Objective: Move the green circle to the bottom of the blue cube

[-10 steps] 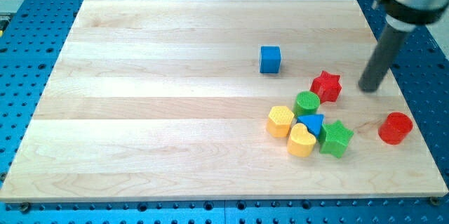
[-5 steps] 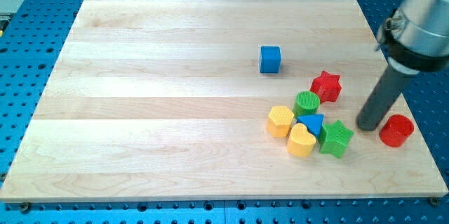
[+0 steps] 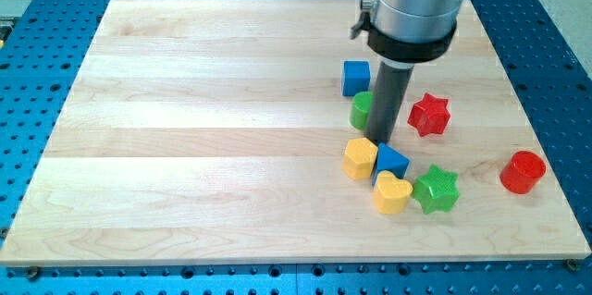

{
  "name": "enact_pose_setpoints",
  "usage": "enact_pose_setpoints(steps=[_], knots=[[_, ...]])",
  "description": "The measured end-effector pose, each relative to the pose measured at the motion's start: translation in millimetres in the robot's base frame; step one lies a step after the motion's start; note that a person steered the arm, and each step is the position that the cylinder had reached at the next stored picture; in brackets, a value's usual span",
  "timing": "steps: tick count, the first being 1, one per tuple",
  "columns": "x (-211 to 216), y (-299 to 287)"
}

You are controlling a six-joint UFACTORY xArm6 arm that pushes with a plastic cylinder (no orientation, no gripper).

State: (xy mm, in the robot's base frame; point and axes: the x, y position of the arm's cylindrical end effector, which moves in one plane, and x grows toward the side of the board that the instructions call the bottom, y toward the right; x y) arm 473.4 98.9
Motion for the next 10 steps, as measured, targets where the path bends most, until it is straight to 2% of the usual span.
enact_pose_setpoints(steps=[1, 2, 8, 10], knots=[[22.6, 48.0], [26.5, 80.4], [24.6, 90.7], [7.5, 95.6]])
